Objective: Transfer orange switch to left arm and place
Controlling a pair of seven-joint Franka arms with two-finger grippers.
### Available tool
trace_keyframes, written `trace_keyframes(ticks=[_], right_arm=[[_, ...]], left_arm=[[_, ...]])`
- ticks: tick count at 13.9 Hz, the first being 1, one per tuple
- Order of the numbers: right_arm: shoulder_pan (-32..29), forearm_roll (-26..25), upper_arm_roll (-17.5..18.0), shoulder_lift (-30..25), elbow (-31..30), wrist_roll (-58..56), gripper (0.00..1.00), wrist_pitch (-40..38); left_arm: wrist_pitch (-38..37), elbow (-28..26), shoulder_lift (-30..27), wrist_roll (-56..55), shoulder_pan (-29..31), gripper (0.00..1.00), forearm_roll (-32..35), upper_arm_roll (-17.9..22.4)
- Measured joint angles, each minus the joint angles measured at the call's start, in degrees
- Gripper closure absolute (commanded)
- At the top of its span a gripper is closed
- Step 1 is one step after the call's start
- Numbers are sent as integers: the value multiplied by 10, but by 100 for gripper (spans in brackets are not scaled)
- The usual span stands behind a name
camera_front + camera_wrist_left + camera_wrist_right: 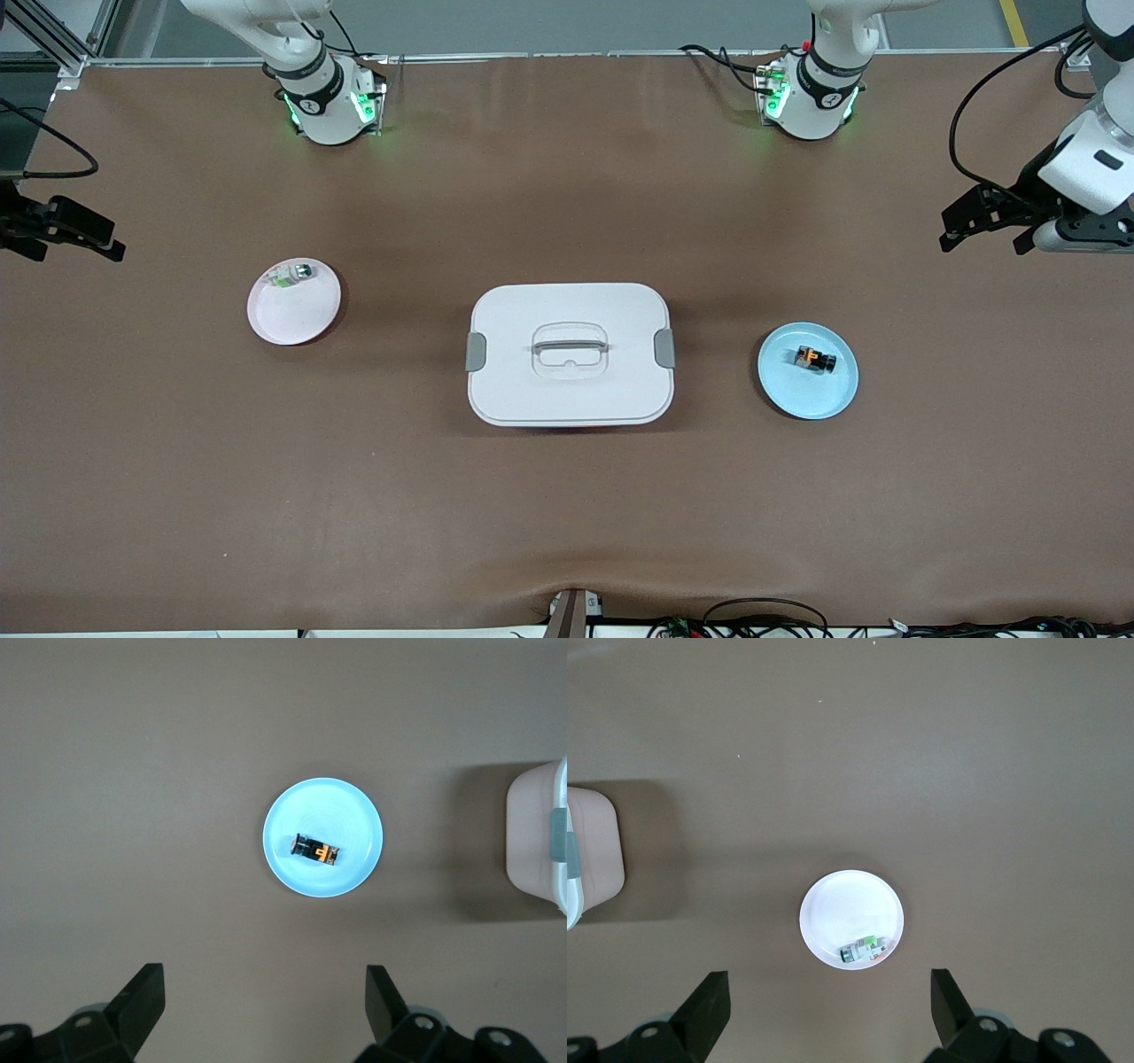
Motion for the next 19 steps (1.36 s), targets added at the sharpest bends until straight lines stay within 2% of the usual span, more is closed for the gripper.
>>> trace_keyframes(ticks=[6, 11, 19], right_arm=[[0, 0, -1, 0, 0, 0, 0, 0], [-1, 0, -3, 0, 0, 0, 0, 1], [-1, 0, -3, 0, 0, 0, 0, 4]], left_arm=[[2, 18, 19, 0, -8, 0, 3, 3], [2, 19, 23, 0, -47, 0, 11, 41], [1, 48, 31, 0, -66, 0, 12, 68]])
